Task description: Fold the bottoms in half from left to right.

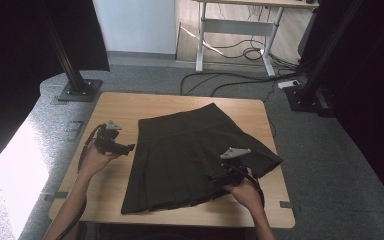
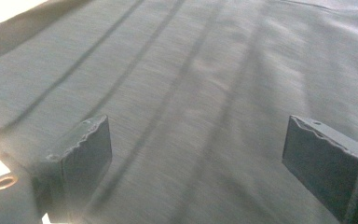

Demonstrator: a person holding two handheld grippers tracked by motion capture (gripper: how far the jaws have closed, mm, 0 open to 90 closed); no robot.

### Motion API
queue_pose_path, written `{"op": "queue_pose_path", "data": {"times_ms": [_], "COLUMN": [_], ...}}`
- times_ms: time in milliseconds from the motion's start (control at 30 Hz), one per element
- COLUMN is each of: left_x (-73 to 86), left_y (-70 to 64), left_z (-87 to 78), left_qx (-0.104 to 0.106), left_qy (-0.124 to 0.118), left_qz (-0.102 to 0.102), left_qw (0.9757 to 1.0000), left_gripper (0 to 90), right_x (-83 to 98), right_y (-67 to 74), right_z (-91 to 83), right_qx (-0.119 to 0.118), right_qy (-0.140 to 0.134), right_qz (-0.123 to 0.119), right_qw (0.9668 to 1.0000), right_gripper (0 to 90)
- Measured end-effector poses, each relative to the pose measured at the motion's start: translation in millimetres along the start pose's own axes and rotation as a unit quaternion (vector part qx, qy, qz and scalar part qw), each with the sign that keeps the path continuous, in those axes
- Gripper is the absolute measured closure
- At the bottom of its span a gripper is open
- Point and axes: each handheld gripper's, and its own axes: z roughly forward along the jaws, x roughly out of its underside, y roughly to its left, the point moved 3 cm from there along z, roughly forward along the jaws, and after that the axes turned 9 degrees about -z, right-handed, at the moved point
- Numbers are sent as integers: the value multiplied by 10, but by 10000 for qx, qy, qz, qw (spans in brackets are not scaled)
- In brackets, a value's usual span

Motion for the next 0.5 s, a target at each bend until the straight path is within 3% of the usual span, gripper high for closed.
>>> {"op": "queue_pose_path", "data": {"times_ms": [233, 333, 500], "left_x": [-227, -285, -345], "left_y": [-4, -10, 4], "left_z": [181, 265, 409], "left_qx": [144, 190, 265], "left_qy": [-21, 15, 56], "left_qz": [-12, 47, -32], "left_qw": [9999, 9998, 9996], "left_gripper": [46, 65, 84], "right_x": [-194, -262, -381], "right_y": [309, 435, 671], "right_z": [199, 292, 440], "right_qx": [-420, -554, -792], "right_qy": [22, 27, 37], "right_qz": [-315, -410, -621], "right_qw": [9986, 9976, 9949], "right_gripper": [69, 39, 10]}}
